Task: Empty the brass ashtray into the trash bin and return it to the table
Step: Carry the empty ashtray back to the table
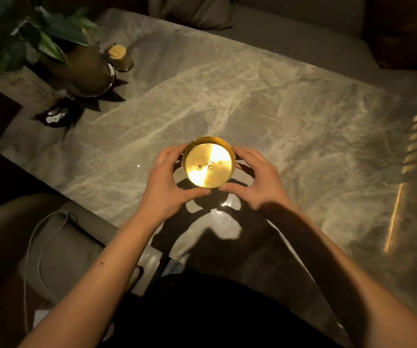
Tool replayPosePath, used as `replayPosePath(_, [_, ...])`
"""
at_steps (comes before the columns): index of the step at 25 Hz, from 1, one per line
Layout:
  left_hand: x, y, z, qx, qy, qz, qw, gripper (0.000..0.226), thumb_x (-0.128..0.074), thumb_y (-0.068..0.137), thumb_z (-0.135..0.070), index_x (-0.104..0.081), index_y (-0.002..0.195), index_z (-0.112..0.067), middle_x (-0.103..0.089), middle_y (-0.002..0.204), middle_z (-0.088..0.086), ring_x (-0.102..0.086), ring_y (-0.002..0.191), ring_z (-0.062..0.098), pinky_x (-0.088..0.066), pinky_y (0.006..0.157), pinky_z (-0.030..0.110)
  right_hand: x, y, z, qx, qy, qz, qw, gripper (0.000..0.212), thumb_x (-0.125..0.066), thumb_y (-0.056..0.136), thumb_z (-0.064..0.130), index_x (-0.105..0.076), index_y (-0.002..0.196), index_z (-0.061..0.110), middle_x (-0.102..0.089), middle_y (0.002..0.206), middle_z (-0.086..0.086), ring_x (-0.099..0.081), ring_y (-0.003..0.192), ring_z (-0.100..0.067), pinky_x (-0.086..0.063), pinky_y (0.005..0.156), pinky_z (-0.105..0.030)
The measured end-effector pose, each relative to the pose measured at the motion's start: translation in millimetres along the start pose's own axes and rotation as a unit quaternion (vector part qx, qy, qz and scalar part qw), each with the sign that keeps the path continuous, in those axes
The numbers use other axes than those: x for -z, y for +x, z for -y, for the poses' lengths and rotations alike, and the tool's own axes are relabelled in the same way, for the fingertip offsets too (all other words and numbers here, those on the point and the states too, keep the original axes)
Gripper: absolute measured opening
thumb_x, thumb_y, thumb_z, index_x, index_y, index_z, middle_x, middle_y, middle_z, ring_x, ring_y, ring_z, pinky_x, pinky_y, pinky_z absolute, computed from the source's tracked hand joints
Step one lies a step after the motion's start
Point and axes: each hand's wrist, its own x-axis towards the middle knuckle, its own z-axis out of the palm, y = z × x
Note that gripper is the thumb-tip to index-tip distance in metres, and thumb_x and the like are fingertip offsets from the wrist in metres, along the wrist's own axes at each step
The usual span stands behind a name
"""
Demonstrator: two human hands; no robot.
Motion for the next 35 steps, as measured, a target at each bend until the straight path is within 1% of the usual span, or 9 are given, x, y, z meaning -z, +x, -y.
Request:
replayPosePath(3, [54,29,43,-0.008,-0.002,0.013,1.000,0.095,-0.093,0.055,-0.031,-0.047,0.138,-0.026,-0.048,0.134,-0.006,-0.050,0.118,0.003,-0.040,0.097,0.009,-54,40,23,0.011,-0.023,-0.011,1.000,0.080,-0.087,0.065,0.027,-0.050,0.136,0.019,-0.052,0.127,0.008,-0.055,0.117,-0.008,-0.044,0.100,-0.014])
replayPosePath(6, [114,40,88,0.009,-0.014,0.008,1.000,0.094,-0.092,0.055,-0.034,-0.046,0.136,-0.032,-0.044,0.126,-0.021,-0.046,0.112,-0.015,-0.037,0.090,-0.001,-114,76,55,0.009,-0.030,0.005,1.000,0.079,-0.086,0.067,0.029,-0.049,0.137,0.019,-0.053,0.130,0.006,-0.054,0.119,-0.007,-0.044,0.103,-0.018])
replayPosePath(10, [182,39,143,0.027,-0.027,-0.026,0.999,0.097,-0.092,0.055,-0.037,-0.046,0.140,-0.024,-0.046,0.129,-0.016,-0.047,0.116,-0.012,-0.040,0.097,0.008,-186,117,91,0.019,-0.047,0.045,0.998,0.080,-0.086,0.067,0.030,-0.050,0.137,0.017,-0.055,0.132,0.003,-0.053,0.118,-0.005,-0.043,0.103,-0.016])
replayPosePath(13, [220,34,174,0.046,-0.051,-0.038,0.997,0.100,-0.091,0.056,-0.043,-0.044,0.141,-0.023,-0.045,0.133,-0.011,-0.046,0.120,-0.009,-0.040,0.095,0.006,-228,142,107,0.032,-0.058,0.083,0.994,0.081,-0.086,0.067,0.031,-0.049,0.137,0.015,-0.055,0.132,0.000,-0.053,0.118,-0.009,-0.043,0.103,-0.020])
replayPosePath(19, [268,27,226,0.093,-0.078,-0.061,0.991,0.095,-0.093,0.057,-0.027,-0.046,0.139,-0.022,-0.042,0.129,-0.013,-0.043,0.106,-0.029,-0.040,0.082,-0.003,-300,173,119,0.041,-0.075,0.132,0.988,0.081,-0.087,0.065,0.028,-0.049,0.136,0.015,-0.054,0.129,-0.001,-0.051,0.114,-0.008,-0.039,0.095,-0.007])
replayPosePath(23, [279,25,253,0.138,-0.092,-0.095,0.982,0.096,-0.094,0.055,-0.018,-0.047,0.139,-0.021,-0.043,0.136,-0.003,-0.053,0.115,0.000,-0.047,0.090,0.008,-333,190,118,0.039,-0.088,0.159,0.983,0.083,-0.087,0.065,0.028,-0.048,0.136,0.015,-0.053,0.128,-0.003,-0.052,0.115,-0.013,-0.045,0.102,-0.029])
replayPosePath(27, [287,33,281,0.168,-0.083,-0.115,0.976,0.098,-0.094,0.054,-0.014,-0.046,0.140,-0.022,-0.043,0.141,0.003,-0.053,0.123,0.019,-0.051,0.100,0.038,-365,212,113,0.041,-0.122,0.186,0.974,0.084,-0.086,0.066,0.028,-0.046,0.138,0.013,-0.053,0.127,-0.006,-0.051,0.115,-0.015,-0.037,0.097,-0.021])
replayPosePath(30, [295,40,303,0.186,-0.076,-0.134,0.970,0.100,-0.094,0.054,-0.015,-0.045,0.141,-0.019,-0.045,0.141,0.005,-0.054,0.123,0.020,-0.052,0.099,0.038,-386,229,113,0.026,-0.136,0.207,0.968,0.085,-0.084,0.068,0.025,-0.042,0.141,0.012,-0.050,0.127,-0.007,-0.045,0.111,-0.010,-0.028,0.093,-0.012])
replayPosePath(35, [304,57,332,0.222,-0.094,-0.159,0.957,0.100,-0.093,0.052,-0.009,-0.046,0.139,-0.014,-0.049,0.140,0.010,-0.054,0.125,0.021,-0.052,0.099,0.031,-414,260,118,0.009,-0.160,0.231,0.960,0.085,-0.082,0.071,0.022,-0.038,0.143,0.008,-0.047,0.130,-0.010,-0.046,0.123,-0.023,-0.033,0.106,-0.025])
